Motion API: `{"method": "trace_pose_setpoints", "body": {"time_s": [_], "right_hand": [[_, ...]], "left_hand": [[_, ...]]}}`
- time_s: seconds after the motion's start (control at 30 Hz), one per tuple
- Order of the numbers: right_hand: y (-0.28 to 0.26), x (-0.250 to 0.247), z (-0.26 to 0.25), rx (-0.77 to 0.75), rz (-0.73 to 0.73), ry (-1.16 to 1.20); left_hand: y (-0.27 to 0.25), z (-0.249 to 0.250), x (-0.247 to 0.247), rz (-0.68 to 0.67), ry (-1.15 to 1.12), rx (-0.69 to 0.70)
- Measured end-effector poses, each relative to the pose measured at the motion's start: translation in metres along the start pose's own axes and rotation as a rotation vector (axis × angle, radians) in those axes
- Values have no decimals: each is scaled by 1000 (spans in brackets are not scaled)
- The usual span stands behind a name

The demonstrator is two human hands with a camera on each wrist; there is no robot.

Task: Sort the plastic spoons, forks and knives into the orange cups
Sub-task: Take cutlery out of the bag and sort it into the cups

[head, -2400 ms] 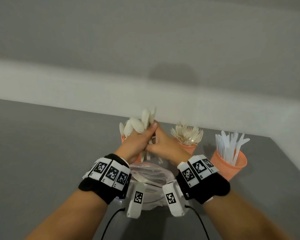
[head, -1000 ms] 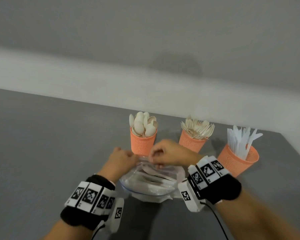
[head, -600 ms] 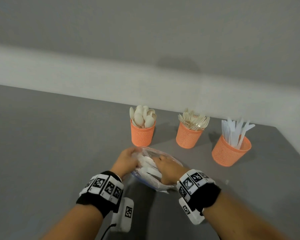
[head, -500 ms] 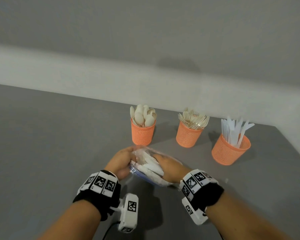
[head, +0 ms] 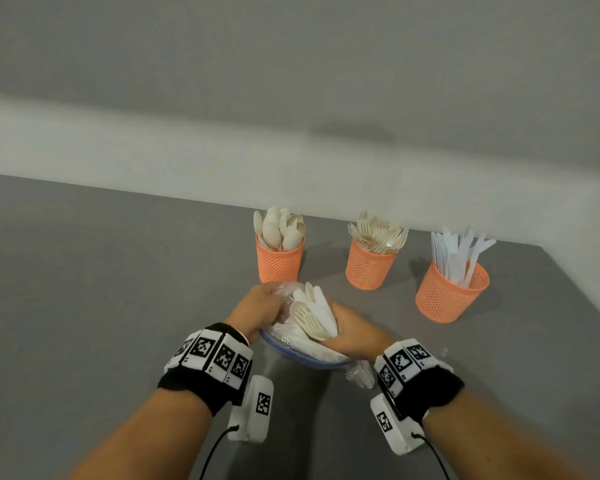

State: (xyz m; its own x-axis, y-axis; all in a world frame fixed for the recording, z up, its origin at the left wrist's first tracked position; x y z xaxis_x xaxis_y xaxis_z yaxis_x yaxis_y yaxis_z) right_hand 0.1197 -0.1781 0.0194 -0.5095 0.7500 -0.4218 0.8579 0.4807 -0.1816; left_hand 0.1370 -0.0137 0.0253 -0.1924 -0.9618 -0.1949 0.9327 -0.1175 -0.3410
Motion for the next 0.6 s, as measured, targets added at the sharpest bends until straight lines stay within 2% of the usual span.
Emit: {"method": "trace_pose_setpoints", "body": {"time_s": [0.1, 0.2, 0.27, 0.33, 0.4, 0.5, 0.6], "right_hand": [[1, 2, 1, -33, 81, 19], [-1, -1, 3, -42, 115, 85], [-2, -1, 8, -18, 122, 95], [-4, -3, 13, 13, 127, 140], [-6, -7, 16, 39, 151, 298], [-5, -13, 14, 51, 182, 554], [0, -20, 9, 26, 221, 655]], "left_hand": [[-3, 7, 1, 21, -335, -89], [-4, 11, 5, -65, -583, -142], [-1, 10, 9, -97, -599, -160], [4, 7, 10, -58, -561, -163], [7, 6, 7, -22, -562, -171], [7, 2, 5, -62, -616, -192], [5, 1, 4, -24, -558, -114]]}}
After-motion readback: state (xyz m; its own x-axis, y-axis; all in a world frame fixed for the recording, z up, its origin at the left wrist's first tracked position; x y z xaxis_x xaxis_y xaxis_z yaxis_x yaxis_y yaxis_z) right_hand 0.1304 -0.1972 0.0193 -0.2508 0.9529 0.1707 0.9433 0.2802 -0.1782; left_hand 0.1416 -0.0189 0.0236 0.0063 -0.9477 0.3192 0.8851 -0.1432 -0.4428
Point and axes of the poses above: each hand's wrist, its own y-axis towards the middle knuckle, its own x-axis out of the palm, z = x × y, the point moved 2 cm from there along y, towards the middle knuckle, and after that the axes turned 3 degrees about -z, right-handed, at the moved point
